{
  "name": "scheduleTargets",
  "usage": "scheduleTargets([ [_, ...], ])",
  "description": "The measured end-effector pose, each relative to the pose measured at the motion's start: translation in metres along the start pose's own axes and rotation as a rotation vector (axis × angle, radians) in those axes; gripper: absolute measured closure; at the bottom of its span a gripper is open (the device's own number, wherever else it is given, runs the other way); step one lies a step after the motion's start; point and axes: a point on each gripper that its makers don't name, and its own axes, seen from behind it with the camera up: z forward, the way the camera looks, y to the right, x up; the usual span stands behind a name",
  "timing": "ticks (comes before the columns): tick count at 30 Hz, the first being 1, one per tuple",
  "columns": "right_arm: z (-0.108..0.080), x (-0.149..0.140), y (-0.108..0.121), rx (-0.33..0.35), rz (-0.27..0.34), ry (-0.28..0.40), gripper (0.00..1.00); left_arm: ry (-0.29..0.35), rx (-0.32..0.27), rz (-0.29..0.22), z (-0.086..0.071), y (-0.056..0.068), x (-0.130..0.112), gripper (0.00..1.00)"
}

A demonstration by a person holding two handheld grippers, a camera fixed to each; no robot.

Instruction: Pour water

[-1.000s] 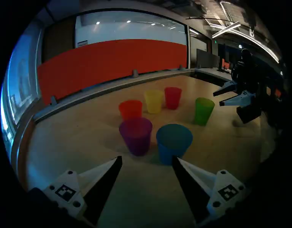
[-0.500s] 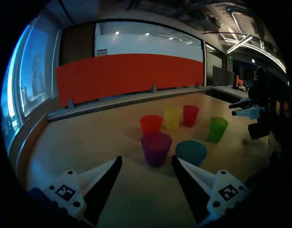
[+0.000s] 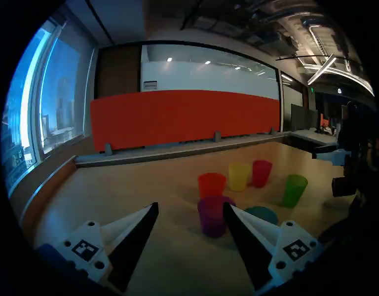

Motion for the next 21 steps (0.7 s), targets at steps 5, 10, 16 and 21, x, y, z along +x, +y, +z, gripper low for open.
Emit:
scheduleTargets([
  [5, -0.001, 0.016, 0.015, -0.076, 0.021, 0.074, 0.0, 0.037, 0.042, -0.009, 0.0, -0.006, 0.009, 0.03],
  [10, -0.004, 0.026, 0.024, -0.125, 0.046, 0.127, 0.01, 0.088, 0.099, -0.035, -0.002, -0.016, 0.021, 0.03],
  [16, -0.006, 0.039, 0.034, -0.188, 0.05, 0.185, 0.01, 0.156, 0.15, -0.063, -0.007, -0.023, 0.035, 0.03],
  [21, -0.008, 0.047, 0.039, -0.235, 0.041, 0.218, 0.01, 0.185, 0.189, -0.057, -0.008, -0.028, 0.044, 0.03],
])
